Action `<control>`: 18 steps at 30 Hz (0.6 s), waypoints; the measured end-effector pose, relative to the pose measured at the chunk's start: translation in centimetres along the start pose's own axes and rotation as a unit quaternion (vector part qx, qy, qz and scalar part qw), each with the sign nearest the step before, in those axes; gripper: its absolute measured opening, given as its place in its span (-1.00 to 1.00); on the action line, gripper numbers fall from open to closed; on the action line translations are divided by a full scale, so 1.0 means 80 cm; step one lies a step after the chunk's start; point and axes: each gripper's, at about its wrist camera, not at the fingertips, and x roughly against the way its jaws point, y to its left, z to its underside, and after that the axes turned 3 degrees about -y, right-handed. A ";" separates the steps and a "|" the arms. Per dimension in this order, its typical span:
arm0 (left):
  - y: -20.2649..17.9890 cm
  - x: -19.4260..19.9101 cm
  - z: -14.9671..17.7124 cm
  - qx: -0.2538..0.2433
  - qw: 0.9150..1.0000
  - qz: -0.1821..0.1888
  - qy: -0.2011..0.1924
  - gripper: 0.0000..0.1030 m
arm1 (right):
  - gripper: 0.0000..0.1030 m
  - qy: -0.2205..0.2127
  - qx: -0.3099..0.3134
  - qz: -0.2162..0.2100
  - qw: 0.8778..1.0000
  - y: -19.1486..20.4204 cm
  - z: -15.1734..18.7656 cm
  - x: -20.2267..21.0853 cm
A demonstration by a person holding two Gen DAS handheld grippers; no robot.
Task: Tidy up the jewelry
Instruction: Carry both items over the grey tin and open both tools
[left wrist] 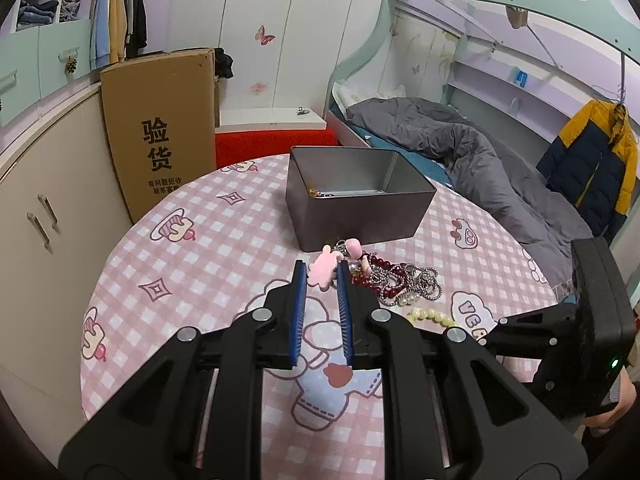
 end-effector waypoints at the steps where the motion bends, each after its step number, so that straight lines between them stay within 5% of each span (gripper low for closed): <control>1: 0.001 0.002 -0.001 0.001 1.000 -0.001 -0.003 -0.71 | -0.85 -0.009 -0.012 -0.009 1.000 -0.005 -0.003 0.005; 10: -0.002 0.017 -0.030 -0.003 1.000 -0.002 -0.029 -0.71 | -0.85 -0.110 -0.080 -0.073 0.988 -0.048 -0.059 0.078; 18: -0.004 0.023 -0.072 0.006 0.999 0.007 -0.035 -0.71 | -0.85 -0.165 -0.079 -0.068 0.981 -0.067 -0.131 0.133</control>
